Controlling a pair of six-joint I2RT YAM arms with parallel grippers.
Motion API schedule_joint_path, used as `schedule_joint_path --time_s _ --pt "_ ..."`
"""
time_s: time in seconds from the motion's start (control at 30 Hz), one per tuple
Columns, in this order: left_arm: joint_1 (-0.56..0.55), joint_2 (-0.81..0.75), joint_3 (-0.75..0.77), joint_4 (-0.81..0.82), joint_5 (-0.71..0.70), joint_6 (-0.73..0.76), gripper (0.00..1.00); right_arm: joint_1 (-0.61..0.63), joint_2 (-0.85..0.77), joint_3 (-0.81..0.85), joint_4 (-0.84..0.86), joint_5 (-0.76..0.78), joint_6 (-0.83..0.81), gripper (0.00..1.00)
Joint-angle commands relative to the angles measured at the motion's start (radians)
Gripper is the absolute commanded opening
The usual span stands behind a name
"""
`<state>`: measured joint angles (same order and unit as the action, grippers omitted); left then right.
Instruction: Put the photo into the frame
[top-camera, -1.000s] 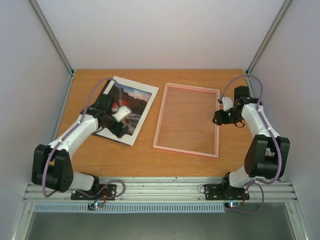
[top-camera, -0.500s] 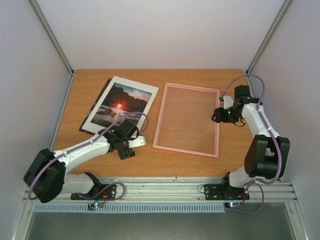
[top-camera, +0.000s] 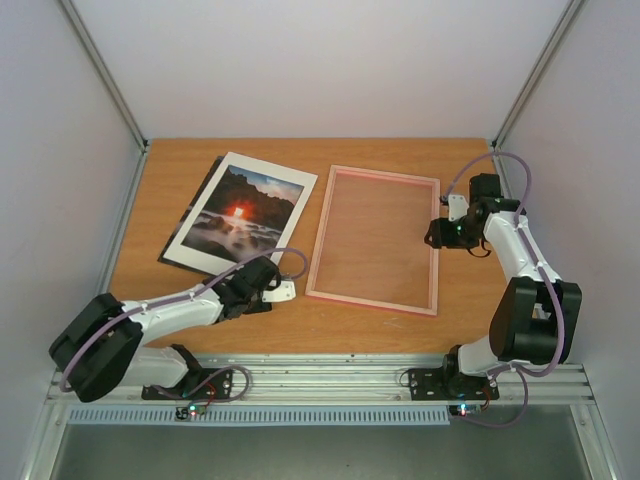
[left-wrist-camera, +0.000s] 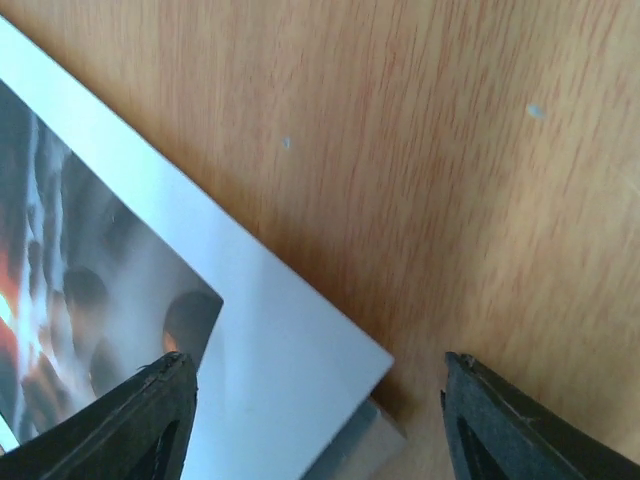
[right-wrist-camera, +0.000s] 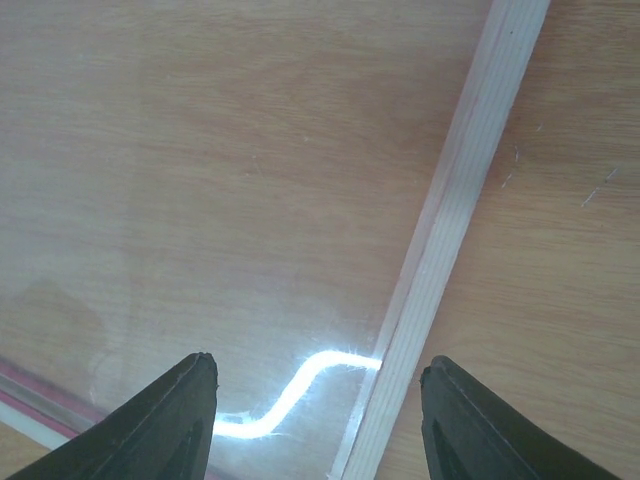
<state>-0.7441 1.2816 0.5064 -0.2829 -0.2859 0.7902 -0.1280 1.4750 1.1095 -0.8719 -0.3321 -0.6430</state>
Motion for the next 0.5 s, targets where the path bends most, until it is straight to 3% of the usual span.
schedule_joint_path --time_s 0.0,0.2,0.47 --pt "-0.023 0.045 -0.046 0.166 -0.027 0.042 0.66 0.004 -0.028 -0.001 0.004 0.021 0.000 0.57" --pt "-0.023 0.062 -0.030 0.168 -0.037 0.044 0.40 0.004 -0.024 0.014 -0.003 0.021 -0.005 0.56" --pt "-0.023 -0.070 0.073 -0.034 0.023 -0.025 0.08 0.004 -0.024 0.036 0.002 -0.005 -0.033 0.54"
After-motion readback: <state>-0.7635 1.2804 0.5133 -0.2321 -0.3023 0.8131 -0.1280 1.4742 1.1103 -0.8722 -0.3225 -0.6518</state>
